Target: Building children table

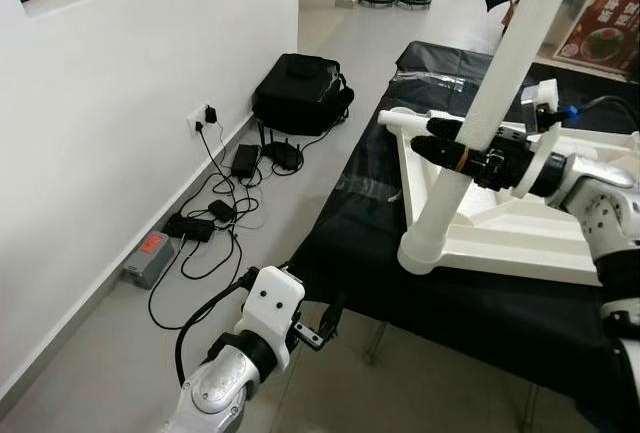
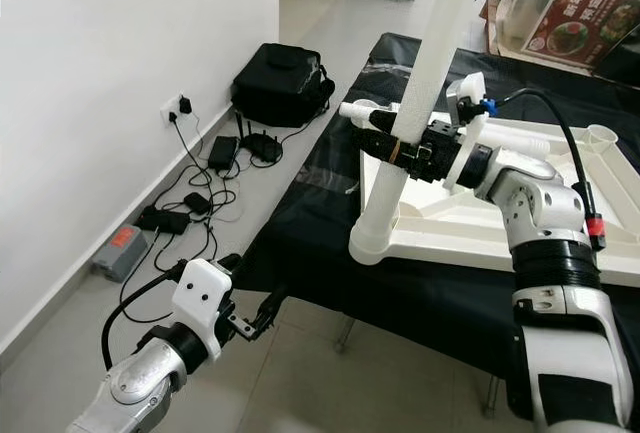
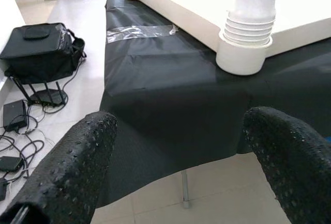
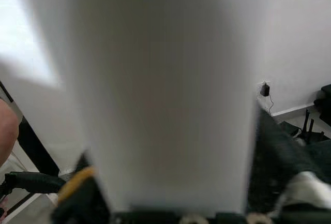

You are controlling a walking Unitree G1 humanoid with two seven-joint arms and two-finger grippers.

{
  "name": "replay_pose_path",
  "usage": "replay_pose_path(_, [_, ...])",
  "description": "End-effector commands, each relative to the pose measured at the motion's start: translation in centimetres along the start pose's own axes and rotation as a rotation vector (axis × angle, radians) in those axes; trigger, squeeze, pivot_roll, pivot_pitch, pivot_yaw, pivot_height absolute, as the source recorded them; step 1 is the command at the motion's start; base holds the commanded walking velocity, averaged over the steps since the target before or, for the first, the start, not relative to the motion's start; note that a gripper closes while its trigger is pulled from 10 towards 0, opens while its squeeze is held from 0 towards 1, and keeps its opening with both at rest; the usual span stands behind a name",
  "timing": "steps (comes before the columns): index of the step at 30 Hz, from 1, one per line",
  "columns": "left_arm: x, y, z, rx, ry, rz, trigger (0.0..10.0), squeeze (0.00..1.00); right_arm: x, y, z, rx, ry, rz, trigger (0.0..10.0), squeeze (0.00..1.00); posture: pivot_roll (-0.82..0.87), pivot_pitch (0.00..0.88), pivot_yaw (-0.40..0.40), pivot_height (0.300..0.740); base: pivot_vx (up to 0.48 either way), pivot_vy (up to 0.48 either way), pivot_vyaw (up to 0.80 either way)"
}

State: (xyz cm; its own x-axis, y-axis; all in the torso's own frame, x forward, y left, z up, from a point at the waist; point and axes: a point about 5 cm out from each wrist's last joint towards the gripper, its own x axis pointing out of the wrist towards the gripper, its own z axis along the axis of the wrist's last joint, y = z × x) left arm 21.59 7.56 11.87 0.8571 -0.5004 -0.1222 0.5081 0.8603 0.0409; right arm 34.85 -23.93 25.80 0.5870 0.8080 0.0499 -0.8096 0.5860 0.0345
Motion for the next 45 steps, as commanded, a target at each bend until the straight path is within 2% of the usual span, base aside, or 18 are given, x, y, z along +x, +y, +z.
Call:
replay_pose_path(1, [-0.1, -0.2, -0.1, -0.010, 0.010, 0.001, 10.0, 0.00, -0.1, -0.3, -0.5, 0.005, 0.027, -0.024, 0.0, 0.00, 0.13, 0.107, -0.078, 0.740, 0.000, 0.000, 0.00])
replay_pose_path(5, [0.0, -0.2, -0.1, -0.009, 0.011, -0.001, 10.0, 0.00, -0.6, -1.0, -1.0, -0.017, 0.039, -0.124, 0.0, 0.00, 0.13, 0.107, -0.079, 0.740, 0.000, 0.000, 0.00])
replay_pose_path(7, [0.0, -0.2, -0.1, -0.009, 0.011, -0.001, 10.0, 0.00, -0.6, -1.0, -1.0, -0.017, 0.039, -0.124, 0.0, 0.00, 0.13, 0.107, -0.079, 0.740, 0.000, 0.000, 0.00])
replay_pose_path(12, [0.1, -0.2, -0.1, -0.006, 0.011, 0.000, 10.0, 0.00, -1.1, -1.7, -1.3, -0.041, 0.028, -0.322, 0.0, 0.00, 0.12, 0.110, -0.073, 0.740, 0.000, 0.000, 0.00])
replay_pose_path(15, [0.1, -0.1, -0.1, -0.005, 0.010, 0.000, 10.0, 0.00, -1.1, -1.7, -1.4, -0.046, 0.020, -0.368, 0.0, 0.00, 0.12, 0.110, -0.073, 0.740, 0.000, 0.000, 0.00])
replay_pose_path(16, [0.1, 0.0, -0.1, -0.002, 0.010, 0.001, 10.0, 0.00, -1.0, -1.5, -1.6, -0.061, 0.010, -0.441, 0.0, 0.00, 0.12, 0.114, -0.066, 0.740, 0.000, 0.000, 0.00])
replay_pose_path(18, [0.1, 0.0, -0.1, -0.001, 0.010, 0.001, 10.0, 0.00, -1.0, -1.4, -1.7, -0.067, 0.009, -0.464, 0.0, 0.00, 0.12, 0.114, -0.066, 0.740, 0.000, 0.000, 0.00])
replay_pose_path(21, [0.1, 0.1, 0.0, 0.004, 0.009, -0.002, 10.0, 0.00, -1.3, -1.6, -2.6, -0.052, 0.021, -0.681, 0.0, 0.00, 0.12, 0.112, -0.060, 0.740, 0.000, 0.000, 0.00])
replay_pose_path(24, [0.1, 0.1, 0.0, 0.005, 0.010, -0.002, 10.0, 0.00, -1.3, -1.6, -2.8, -0.040, 0.019, -0.729, 0.0, 0.00, 0.12, 0.112, -0.062, 0.740, 0.000, 0.000, 0.00])
replay_pose_path(25, [0.1, 0.1, 0.0, 0.006, 0.011, -0.002, 10.0, 0.00, -1.3, -1.5, -3.0, -0.042, 0.022, -0.797, 0.0, 0.00, 0.12, 0.114, -0.063, 0.740, 0.000, 0.000, 0.00])
replay_pose_path(26, [0.1, 0.1, 0.0, 0.006, 0.011, -0.002, 10.0, 0.00, -1.3, -1.5, -3.0, -0.042, 0.022, -0.797, 0.0, 0.00, 0.12, 0.114, -0.063, 0.740, 0.000, 0.000, 0.00])
replay_pose_path(28, [0.2, 0.2, 0.0, 0.008, 0.010, -0.002, 10.0, 0.00, -1.3, -1.3, -3.2, -0.056, 0.022, -0.947, 0.0, 0.00, 0.12, 0.114, -0.063, 0.740, 0.000, 0.000, 0.00])
replay_pose_path(29, [0.2, 0.2, 0.0, 0.008, 0.010, -0.002, 10.0, 0.00, -1.3, -1.3, -3.2, -0.056, 0.022, -0.947, 0.0, 0.00, 0.12, 0.114, -0.063, 0.740, 0.000, 0.000, 0.00])
replay_pose_path(30, [0.2, 0.2, 0.0, 0.009, 0.010, -0.003, 10.0, 0.00, -1.0, -1.0, -3.2, -0.076, 0.021, -1.021, 0.0, 0.00, 0.12, 0.113, -0.062, 0.740, 0.000, 0.000, 0.00])
replay_pose_path(33, [0.3, 0.1, 0.0, 0.011, 0.009, -0.003, 10.0, 0.00, 0.4, 0.2, -3.0, -0.110, 0.003, -1.143, 0.0, 0.00, 0.12, 0.114, -0.067, 0.740, 0.000, 0.000, 0.00])
replay_pose_path(37, [0.3, 0.1, 0.0, 0.012, 0.009, -0.002, 10.0, 0.00, 0.7, 0.6, -3.0, -0.107, -0.006, -1.178, 0.0, 0.00, 0.12, 0.114, -0.067, 0.740, 0.000, 0.000, 0.00])
replay_pose_path(39, [0.3, 0.1, 0.1, 0.013, 0.006, 0.001, 10.0, 0.00, 1.7, 1.7, -3.0, -0.083, -0.044, -1.313, 0.0, 0.00, 0.13, 0.112, -0.070, 0.740, 0.000, 0.000, 0.00])
replay_pose_path(45, [0.4, 0.2, 0.1, 0.015, 0.003, 0.004, 10.0, 0.00, 3.2, 2.4, -3.0, -0.009, -0.067, -1.460, 0.0, 0.00, 0.14, 0.110, -0.072, 0.740, 0.000, 0.000, 0.00])
